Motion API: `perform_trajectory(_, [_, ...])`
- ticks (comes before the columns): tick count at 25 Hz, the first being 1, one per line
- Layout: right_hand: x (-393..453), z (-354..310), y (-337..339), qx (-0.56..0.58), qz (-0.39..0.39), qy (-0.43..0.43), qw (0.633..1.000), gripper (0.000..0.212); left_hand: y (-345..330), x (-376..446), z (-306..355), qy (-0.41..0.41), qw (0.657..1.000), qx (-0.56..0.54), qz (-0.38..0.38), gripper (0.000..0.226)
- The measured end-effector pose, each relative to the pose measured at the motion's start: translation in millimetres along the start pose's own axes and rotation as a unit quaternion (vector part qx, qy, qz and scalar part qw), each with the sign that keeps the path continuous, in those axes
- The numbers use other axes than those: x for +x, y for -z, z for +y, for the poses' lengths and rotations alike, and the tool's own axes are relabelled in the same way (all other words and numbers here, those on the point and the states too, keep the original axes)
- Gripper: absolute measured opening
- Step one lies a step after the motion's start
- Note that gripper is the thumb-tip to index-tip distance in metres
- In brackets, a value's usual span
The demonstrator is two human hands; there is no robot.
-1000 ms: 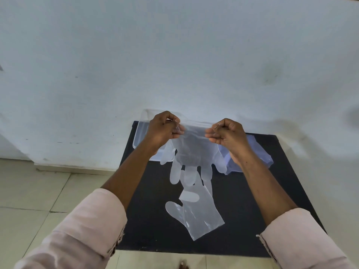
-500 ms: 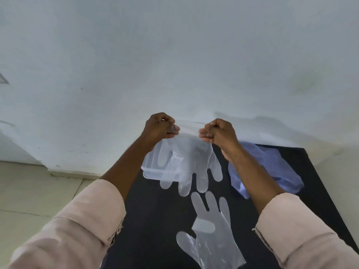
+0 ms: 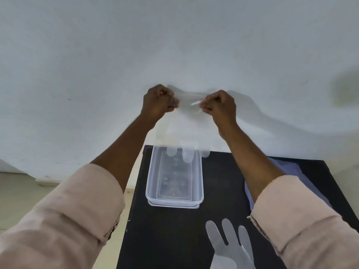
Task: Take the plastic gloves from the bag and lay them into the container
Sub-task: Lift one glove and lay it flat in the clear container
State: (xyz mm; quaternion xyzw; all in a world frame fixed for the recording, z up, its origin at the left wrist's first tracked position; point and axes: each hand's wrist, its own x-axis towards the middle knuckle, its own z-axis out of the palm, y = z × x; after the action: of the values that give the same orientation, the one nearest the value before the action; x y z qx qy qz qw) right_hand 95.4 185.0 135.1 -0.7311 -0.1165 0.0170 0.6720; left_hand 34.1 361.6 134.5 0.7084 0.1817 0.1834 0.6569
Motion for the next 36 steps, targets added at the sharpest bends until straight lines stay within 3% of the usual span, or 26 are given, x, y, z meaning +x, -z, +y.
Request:
perform_trajectory(3, [-1,-12,-4,0.035,0.02,0.109,0.993,0.022,8,0,15,-0.115,0.993,-0.003,0.013,0.014])
perform_trajectory(5, [-16,-2,-8,0.056,0.016,0.131,0.99,0.024,16,-11,5,-0.153,0.988,-0.002,0.018,0.008])
perform_trajectory(10, [-60,84,-20,0.028,-0.009,0.055,0.998,0.01,24,-45,-87,-0.076,0.997,0.002,0.005,0.009])
perform_trajectory(13, [-82,128,-18,-0.018,-0.003,0.023,1.0,0.018,24,-60,-133,-0.033,0.999,0.022,-0.012,0.012])
perform_trajectory(19, [-107,165,-23,-0.13,-0.058,0.015,0.99,0.017,30,-72,-179,-0.013,0.989,0.126,-0.071,0.009])
perform_trajectory(22, [-108,171,-25,-0.191,-0.105,0.017,0.976,0.013,31,-73,-189,-0.053,0.971,0.215,-0.088,0.009])
perform_trajectory(27, [-106,173,-25,-0.333,-0.222,0.032,0.916,0.01,31,-76,-191,-0.094,0.895,0.389,-0.199,0.006])
perform_trajectory(31, [-104,164,-24,-0.457,-0.332,0.01,0.825,0.018,25,-83,-187,-0.084,0.835,0.473,-0.268,0.014])
perform_trajectory(33, [-103,160,-27,-0.51,-0.387,0.013,0.768,0.018,24,-85,-187,-0.086,0.783,0.534,-0.308,0.019])
perform_trajectory(36, [-100,160,-28,-0.576,-0.435,0.046,0.69,0.029,25,-84,-186,-0.09,0.674,0.624,-0.386,0.031])
